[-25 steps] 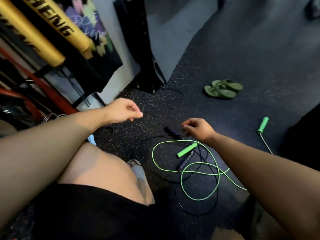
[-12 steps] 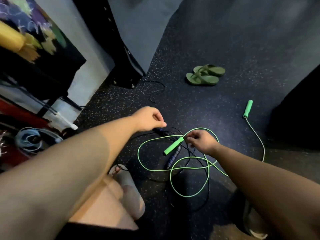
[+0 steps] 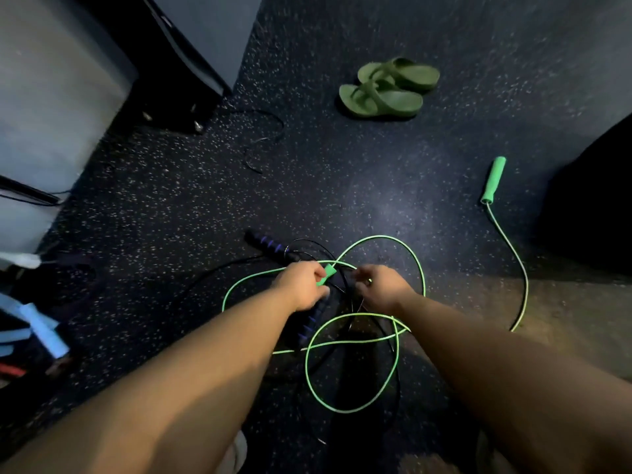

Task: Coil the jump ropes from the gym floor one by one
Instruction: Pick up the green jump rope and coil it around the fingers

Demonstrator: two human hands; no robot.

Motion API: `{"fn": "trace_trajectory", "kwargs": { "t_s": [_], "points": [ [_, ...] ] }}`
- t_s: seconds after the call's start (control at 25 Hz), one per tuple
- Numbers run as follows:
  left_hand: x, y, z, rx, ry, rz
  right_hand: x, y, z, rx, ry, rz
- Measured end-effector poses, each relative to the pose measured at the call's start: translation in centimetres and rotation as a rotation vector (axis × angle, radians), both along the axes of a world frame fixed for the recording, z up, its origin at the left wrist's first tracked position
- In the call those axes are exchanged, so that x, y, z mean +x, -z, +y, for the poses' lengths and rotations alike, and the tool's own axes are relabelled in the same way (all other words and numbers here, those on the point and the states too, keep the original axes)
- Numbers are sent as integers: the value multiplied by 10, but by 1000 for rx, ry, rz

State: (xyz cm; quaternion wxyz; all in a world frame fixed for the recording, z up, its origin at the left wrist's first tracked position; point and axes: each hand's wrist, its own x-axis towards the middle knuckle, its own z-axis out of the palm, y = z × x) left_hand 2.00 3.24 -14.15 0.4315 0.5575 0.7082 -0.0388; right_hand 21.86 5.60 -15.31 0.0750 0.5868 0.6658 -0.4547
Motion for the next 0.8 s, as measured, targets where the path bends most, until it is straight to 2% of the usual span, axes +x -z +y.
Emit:
{"fn": "trace_trajectory", "kwargs": {
  "t_s": [0.12, 0.24, 0.32, 0.44, 0.52, 0.6, 0.68, 0.72, 0.8],
  "points": [
    [7, 33, 4, 43, 59, 174, -2, 33, 4, 15, -18, -37],
    [11, 45, 13, 271, 99, 299, 1, 52, 21, 221, -6, -139],
    [9, 52, 22, 332, 169, 345, 2, 57, 37, 309, -137, -231],
    [4, 56, 31, 323, 236, 305, -6, 65, 59, 331, -391, -283],
    [0, 51, 30, 306, 224, 268, -10, 64, 66, 366, -480, -331],
    [-8, 48, 27, 104, 187, 166, -11, 59, 68, 355, -537, -364],
    [-12, 42, 21, -116, 188, 77, -11, 51, 63, 310, -521, -301],
    [-12, 36, 19, -129, 179, 65, -11, 45, 59, 278, -452, -220],
    [-10, 20, 13, 101, 135, 107, -13, 27, 47, 221, -273, -9]
  ]
}}
